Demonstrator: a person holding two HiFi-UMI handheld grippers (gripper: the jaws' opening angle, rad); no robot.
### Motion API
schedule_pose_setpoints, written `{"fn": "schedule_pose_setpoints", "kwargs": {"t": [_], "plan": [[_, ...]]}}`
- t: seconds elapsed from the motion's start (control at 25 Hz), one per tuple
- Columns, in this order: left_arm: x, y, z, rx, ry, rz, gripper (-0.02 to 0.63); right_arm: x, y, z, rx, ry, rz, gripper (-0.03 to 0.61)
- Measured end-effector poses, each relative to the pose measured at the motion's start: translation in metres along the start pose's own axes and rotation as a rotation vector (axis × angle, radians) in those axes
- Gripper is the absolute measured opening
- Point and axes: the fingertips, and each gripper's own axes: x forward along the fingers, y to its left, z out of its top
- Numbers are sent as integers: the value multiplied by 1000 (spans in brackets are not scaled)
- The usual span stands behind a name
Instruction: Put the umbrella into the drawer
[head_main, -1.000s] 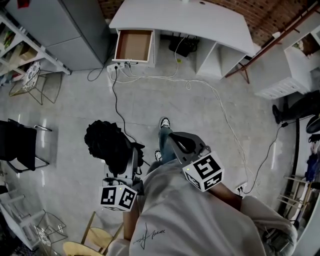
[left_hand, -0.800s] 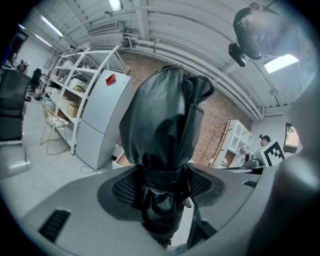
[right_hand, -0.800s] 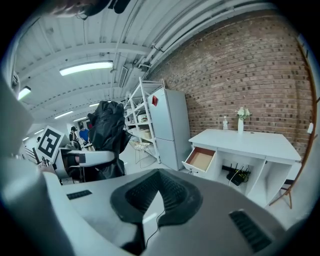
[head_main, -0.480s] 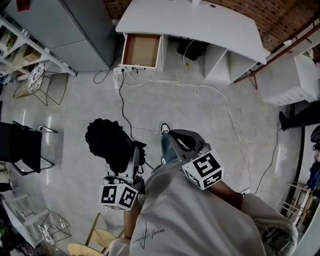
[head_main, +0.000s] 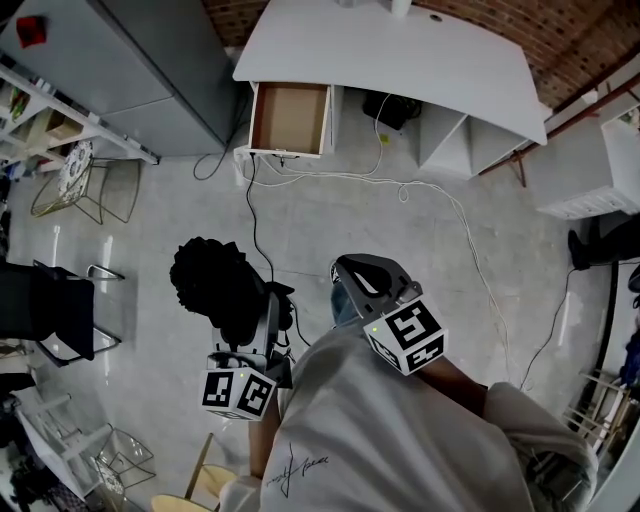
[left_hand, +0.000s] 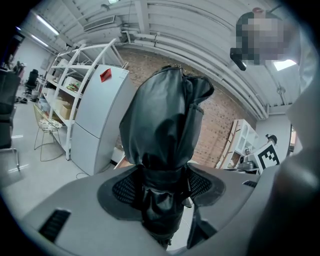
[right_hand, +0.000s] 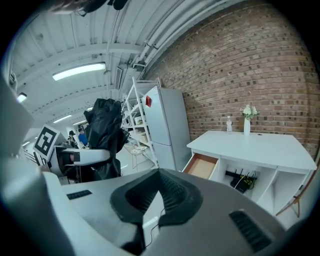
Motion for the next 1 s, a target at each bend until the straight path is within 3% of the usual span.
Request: {"fn": "schedule_pose_setpoints", "kwargs": {"t": [0.52,1.0], "plan": [[79,20,40,15,-37,29,261,68,-63,42,12,-27,47,9],[119,39,68,5,-68,28,261,92,-95,53,30,-19,32,9]]}}
